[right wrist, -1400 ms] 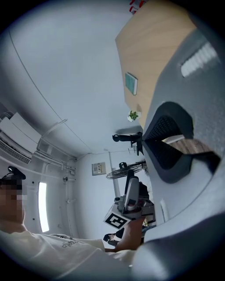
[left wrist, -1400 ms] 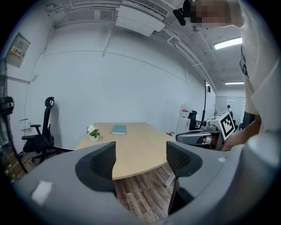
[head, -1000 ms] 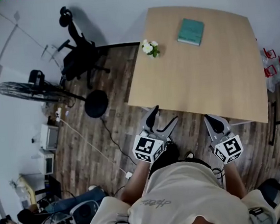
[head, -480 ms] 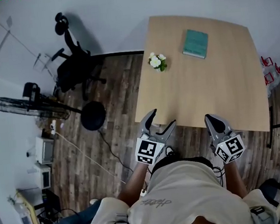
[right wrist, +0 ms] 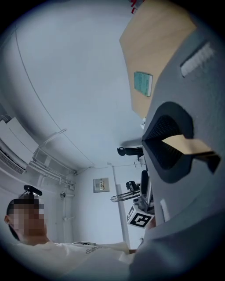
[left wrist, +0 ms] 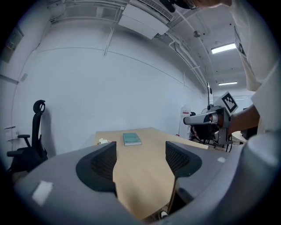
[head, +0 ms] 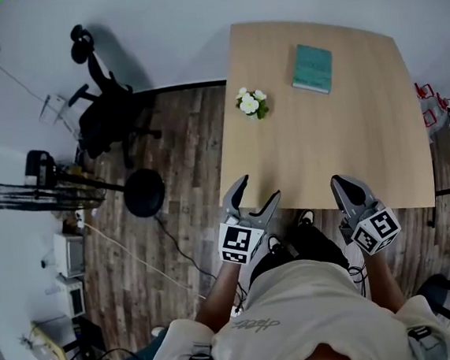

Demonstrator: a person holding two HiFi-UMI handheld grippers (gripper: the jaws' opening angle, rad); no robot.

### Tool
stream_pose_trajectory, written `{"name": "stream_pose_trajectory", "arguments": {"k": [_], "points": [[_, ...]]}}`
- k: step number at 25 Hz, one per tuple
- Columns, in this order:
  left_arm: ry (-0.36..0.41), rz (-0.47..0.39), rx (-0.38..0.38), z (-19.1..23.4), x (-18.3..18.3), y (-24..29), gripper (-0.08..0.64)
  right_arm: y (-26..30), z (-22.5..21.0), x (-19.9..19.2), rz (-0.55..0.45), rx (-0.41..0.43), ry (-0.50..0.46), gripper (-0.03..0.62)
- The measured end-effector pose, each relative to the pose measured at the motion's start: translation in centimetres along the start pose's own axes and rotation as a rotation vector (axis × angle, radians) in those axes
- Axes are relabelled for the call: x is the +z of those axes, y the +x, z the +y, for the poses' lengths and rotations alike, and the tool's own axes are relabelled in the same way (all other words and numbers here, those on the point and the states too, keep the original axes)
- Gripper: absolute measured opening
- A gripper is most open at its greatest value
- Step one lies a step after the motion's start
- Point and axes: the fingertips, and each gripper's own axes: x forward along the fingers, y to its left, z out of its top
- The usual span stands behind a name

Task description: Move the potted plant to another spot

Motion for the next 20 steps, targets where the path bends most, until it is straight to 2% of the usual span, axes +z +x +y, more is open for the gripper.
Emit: {"name": "stream_pose_trajectory", "arguments": {"k": [2, 7, 12, 15, 20], "points": [[-0.010, 0.009, 0.004, 0.4, 0.2, 1.0, 0.354, 0.5, -1.1, -0.3, 0.001, -0.002, -0.010, 0.002], [0.019, 0.020, 0.046, 2.2, 1.8, 3.9, 0.353, 2.2, -4.2, 0.3, -0.035, 0.012, -0.020, 0.002], [0.013, 0.015, 0.076, 4.6, 4.1, 7.8, 0.353, 4.4, -9.3, 1.8, -0.069, 0.006, -0.036, 0.002], [-0.011, 0.029, 0.097, 5.6, 4.1, 10.2, 0.351, 5.3, -11.7, 2.3, -0.062, -0.007, -0.055, 0.002], [-0.022, 0.045, 0.115, 6.2, 4.4, 13.4, 0.351, 6.9, -13.5, 2.3, -0.034, 0.041, -0.058, 0.002]]}}
